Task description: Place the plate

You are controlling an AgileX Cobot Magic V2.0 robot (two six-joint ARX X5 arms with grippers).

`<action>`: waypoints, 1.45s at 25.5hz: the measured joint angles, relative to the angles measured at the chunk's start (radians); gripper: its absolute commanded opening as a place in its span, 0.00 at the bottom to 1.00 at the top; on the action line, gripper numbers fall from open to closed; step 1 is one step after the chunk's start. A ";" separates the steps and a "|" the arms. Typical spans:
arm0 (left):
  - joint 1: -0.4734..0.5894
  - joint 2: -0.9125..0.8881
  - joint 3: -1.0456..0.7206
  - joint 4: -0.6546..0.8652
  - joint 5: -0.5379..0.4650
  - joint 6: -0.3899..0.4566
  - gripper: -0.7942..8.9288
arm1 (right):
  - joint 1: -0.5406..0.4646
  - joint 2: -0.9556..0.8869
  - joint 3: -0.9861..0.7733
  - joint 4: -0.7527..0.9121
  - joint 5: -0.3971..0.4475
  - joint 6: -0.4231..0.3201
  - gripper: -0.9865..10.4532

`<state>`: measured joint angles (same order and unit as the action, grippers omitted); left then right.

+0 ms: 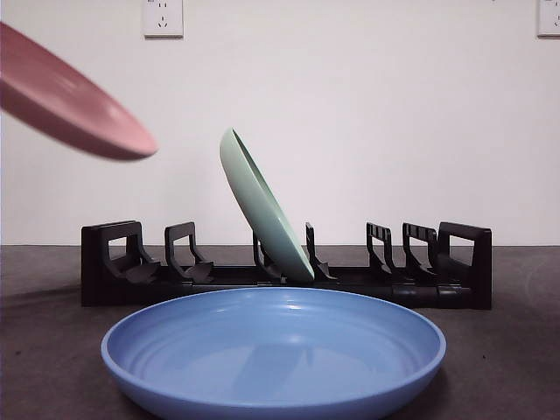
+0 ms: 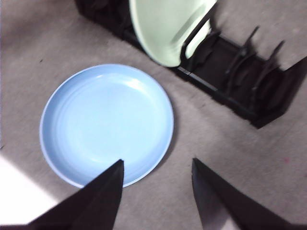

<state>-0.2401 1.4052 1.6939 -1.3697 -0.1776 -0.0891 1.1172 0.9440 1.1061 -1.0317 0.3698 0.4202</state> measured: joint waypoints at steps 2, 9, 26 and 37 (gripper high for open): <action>-0.006 -0.058 -0.057 0.009 0.088 0.000 0.09 | 0.000 -0.016 0.000 0.000 0.024 0.000 0.28; -0.076 -0.243 -0.324 0.098 0.209 -0.028 0.09 | 0.000 -0.074 0.000 0.000 0.083 0.000 0.28; -0.306 -0.213 -0.871 0.652 0.307 -0.346 0.09 | 0.000 -0.158 0.000 -0.002 0.105 0.003 0.28; -0.402 0.008 -0.870 0.863 0.311 -0.439 0.30 | 0.000 -0.154 0.000 -0.001 0.105 0.004 0.28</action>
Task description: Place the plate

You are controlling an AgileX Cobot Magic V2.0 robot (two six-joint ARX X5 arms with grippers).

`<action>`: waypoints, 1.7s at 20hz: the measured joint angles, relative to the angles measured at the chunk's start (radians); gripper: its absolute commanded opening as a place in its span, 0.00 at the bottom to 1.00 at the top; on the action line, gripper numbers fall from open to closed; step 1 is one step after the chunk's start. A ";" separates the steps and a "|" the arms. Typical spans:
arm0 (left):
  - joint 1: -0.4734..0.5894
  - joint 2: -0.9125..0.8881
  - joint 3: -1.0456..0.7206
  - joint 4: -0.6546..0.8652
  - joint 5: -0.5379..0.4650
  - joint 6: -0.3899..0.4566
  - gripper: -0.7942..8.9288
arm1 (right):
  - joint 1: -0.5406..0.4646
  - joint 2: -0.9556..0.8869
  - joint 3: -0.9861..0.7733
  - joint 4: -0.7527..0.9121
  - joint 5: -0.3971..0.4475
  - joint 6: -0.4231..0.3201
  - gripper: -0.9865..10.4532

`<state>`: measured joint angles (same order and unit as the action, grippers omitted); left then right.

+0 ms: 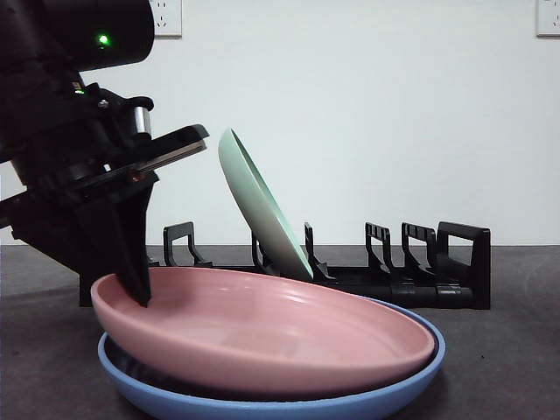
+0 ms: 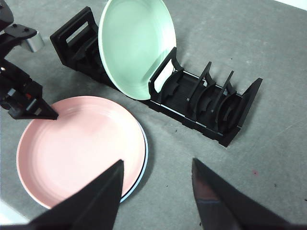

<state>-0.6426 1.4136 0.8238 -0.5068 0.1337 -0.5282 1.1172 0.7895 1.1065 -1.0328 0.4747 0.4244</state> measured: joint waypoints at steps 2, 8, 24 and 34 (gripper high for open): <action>-0.004 0.000 0.000 -0.002 0.000 -0.012 0.46 | 0.000 0.000 0.000 0.000 0.000 0.000 0.28; -0.003 -0.128 0.035 -0.096 -0.004 0.045 0.47 | 0.000 0.000 0.000 0.000 -0.004 0.000 0.28; 0.040 -1.039 0.056 -0.600 -0.347 0.175 0.46 | -0.306 0.348 0.000 0.426 -0.536 -0.077 0.29; 0.040 -1.078 0.056 -0.627 -0.351 0.122 0.46 | -0.464 0.889 0.315 0.589 -0.842 -0.097 0.29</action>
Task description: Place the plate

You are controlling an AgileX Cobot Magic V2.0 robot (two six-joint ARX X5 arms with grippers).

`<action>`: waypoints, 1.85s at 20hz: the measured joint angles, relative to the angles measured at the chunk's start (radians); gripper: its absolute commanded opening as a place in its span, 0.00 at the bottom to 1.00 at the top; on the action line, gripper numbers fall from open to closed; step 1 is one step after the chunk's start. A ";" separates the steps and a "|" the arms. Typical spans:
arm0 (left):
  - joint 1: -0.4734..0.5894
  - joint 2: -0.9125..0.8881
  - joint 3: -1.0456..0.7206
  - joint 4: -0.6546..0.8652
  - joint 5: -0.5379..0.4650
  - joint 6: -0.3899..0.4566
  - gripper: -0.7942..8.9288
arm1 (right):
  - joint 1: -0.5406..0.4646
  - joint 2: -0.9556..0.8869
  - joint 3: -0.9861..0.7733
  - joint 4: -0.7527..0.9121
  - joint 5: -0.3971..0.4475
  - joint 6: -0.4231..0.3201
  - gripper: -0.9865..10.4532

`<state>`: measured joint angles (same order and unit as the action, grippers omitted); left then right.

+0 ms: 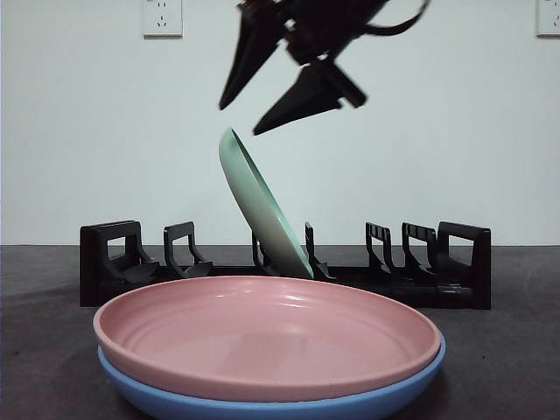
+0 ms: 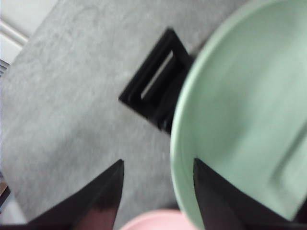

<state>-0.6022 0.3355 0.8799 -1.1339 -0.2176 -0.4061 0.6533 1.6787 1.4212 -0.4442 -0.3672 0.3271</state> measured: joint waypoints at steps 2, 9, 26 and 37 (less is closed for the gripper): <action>0.000 0.000 0.000 0.000 -0.015 -0.002 0.46 | -0.006 0.067 0.076 0.000 0.000 -0.009 0.29; 0.000 0.000 0.000 0.000 -0.020 -0.002 0.46 | -0.017 0.155 0.138 -0.016 0.002 -0.010 0.25; 0.000 0.000 0.000 -0.003 -0.043 -0.002 0.46 | -0.012 0.116 0.315 -0.254 -0.074 -0.063 0.10; 0.000 0.000 0.000 -0.004 -0.043 -0.003 0.46 | 0.145 -0.189 0.220 -0.528 0.025 -0.312 0.10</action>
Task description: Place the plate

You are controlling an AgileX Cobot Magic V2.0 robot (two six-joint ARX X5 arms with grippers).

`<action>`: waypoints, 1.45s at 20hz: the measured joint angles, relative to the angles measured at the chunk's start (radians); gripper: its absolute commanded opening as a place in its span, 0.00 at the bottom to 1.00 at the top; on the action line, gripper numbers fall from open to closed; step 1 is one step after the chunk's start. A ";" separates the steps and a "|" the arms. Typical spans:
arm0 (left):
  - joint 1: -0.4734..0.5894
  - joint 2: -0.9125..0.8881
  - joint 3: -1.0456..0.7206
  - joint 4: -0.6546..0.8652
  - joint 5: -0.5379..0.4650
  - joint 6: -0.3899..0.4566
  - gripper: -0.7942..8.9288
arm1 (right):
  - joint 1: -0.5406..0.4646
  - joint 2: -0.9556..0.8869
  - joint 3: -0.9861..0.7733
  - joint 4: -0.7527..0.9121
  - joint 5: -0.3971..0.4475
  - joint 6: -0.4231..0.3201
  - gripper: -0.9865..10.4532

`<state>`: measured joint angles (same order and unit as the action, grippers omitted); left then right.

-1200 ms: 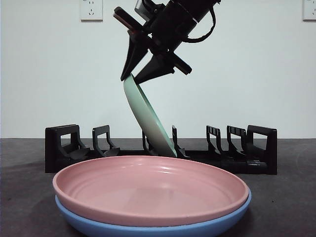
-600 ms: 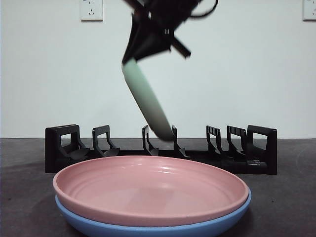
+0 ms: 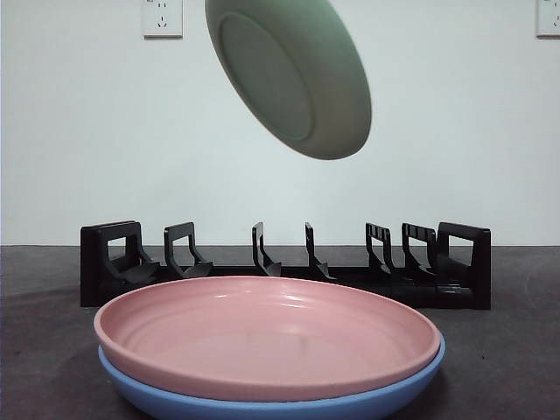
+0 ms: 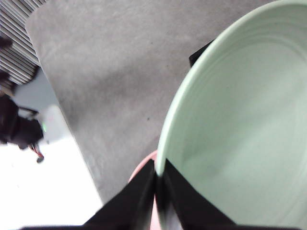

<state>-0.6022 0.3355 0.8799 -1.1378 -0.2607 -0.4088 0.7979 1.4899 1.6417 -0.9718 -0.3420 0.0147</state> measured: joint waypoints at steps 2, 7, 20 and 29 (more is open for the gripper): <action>0.000 0.000 0.000 0.000 0.000 0.000 0.46 | 0.054 -0.107 -0.164 0.066 0.045 -0.010 0.10; 0.000 0.000 0.000 0.000 0.000 0.000 0.46 | 0.270 -0.257 -0.494 0.169 0.320 -0.011 0.10; 0.000 0.000 0.000 0.000 -0.003 0.001 0.46 | 0.508 0.062 -0.553 0.286 0.551 0.031 0.10; 0.000 0.000 0.000 0.000 -0.024 0.001 0.46 | 0.510 0.128 -0.553 0.308 0.497 0.074 0.23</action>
<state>-0.6022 0.3355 0.8799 -1.1378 -0.2852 -0.4076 1.3079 1.6180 1.0885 -0.6636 0.1547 0.0887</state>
